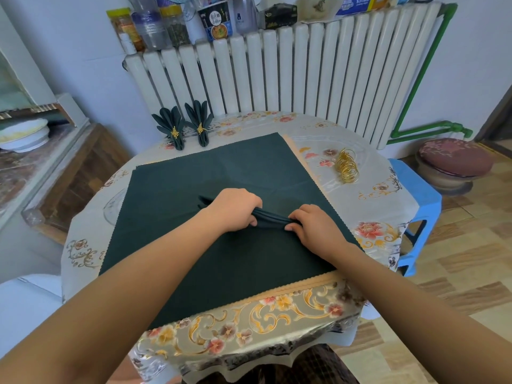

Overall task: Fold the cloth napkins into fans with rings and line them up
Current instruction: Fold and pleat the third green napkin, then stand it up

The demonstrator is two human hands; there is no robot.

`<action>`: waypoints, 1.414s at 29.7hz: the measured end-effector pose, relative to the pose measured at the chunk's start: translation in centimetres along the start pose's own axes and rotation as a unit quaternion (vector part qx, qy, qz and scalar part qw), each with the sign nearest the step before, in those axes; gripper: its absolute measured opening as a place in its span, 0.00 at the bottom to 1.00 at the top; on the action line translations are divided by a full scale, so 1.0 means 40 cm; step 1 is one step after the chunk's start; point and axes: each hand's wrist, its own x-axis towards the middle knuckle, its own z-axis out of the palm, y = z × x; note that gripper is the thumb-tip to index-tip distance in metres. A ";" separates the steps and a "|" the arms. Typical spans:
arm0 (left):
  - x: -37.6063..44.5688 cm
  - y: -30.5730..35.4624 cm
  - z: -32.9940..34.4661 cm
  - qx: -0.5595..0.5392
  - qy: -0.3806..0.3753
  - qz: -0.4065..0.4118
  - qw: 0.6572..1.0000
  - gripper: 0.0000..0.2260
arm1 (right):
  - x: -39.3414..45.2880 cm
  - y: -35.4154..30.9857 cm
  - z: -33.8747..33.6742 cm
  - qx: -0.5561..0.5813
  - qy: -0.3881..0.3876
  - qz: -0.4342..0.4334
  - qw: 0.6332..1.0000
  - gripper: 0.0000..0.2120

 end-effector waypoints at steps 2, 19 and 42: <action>0.017 0.000 -0.015 -0.012 0.009 0.000 1.000 0.08 | 0.010 0.014 -0.006 -0.013 0.007 0.003 1.000 0.15; 0.249 0.024 -0.075 -0.024 0.054 -0.054 0.997 0.08 | 0.080 0.262 -0.095 0.074 0.216 0.265 0.937 0.21; 0.302 0.006 -0.062 -0.033 0.066 -0.056 0.996 0.10 | 0.117 0.298 -0.081 0.044 0.253 0.297 0.920 0.22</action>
